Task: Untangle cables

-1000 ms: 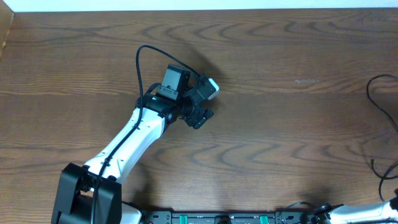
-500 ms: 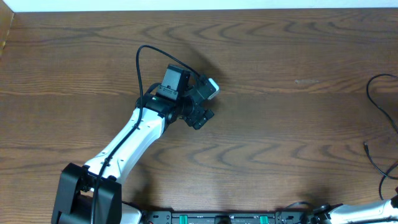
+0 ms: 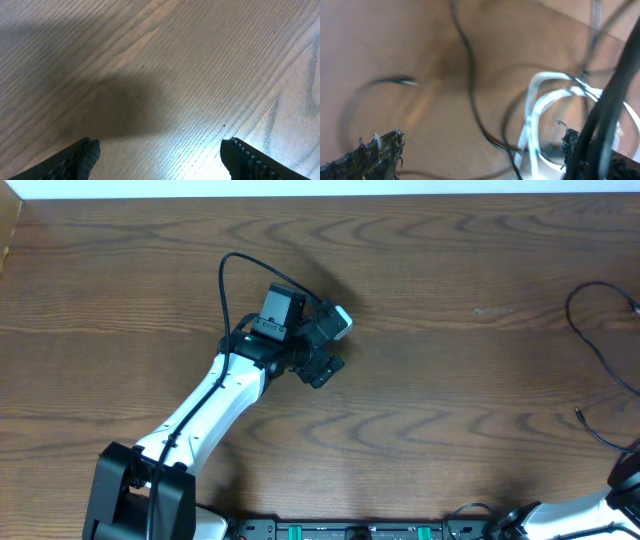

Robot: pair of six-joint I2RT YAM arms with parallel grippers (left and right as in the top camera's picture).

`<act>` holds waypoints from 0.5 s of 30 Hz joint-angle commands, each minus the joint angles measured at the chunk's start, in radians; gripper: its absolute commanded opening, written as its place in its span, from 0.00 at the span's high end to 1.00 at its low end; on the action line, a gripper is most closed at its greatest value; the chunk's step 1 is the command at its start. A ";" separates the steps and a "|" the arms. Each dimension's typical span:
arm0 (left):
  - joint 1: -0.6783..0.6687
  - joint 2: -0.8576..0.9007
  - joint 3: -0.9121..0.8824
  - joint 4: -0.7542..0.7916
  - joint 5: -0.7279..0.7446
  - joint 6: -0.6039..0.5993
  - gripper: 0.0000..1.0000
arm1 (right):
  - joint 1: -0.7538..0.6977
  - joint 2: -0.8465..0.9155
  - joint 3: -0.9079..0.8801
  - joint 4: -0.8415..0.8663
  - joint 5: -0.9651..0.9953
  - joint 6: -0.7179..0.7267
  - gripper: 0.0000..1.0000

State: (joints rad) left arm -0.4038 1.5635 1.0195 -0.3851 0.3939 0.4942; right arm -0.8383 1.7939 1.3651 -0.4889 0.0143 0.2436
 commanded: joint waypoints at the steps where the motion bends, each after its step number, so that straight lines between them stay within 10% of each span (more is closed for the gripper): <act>1: -0.001 0.011 -0.001 -0.001 0.013 -0.002 0.17 | 0.015 -0.008 0.010 -0.059 0.200 0.088 0.01; 15: -0.001 0.011 -0.001 -0.002 0.013 -0.002 0.17 | -0.031 -0.042 0.006 -0.463 0.284 0.600 0.01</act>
State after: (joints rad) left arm -0.4038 1.5635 1.0195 -0.3851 0.3939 0.4942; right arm -0.8639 1.7836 1.3659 -0.9321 0.2619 0.6891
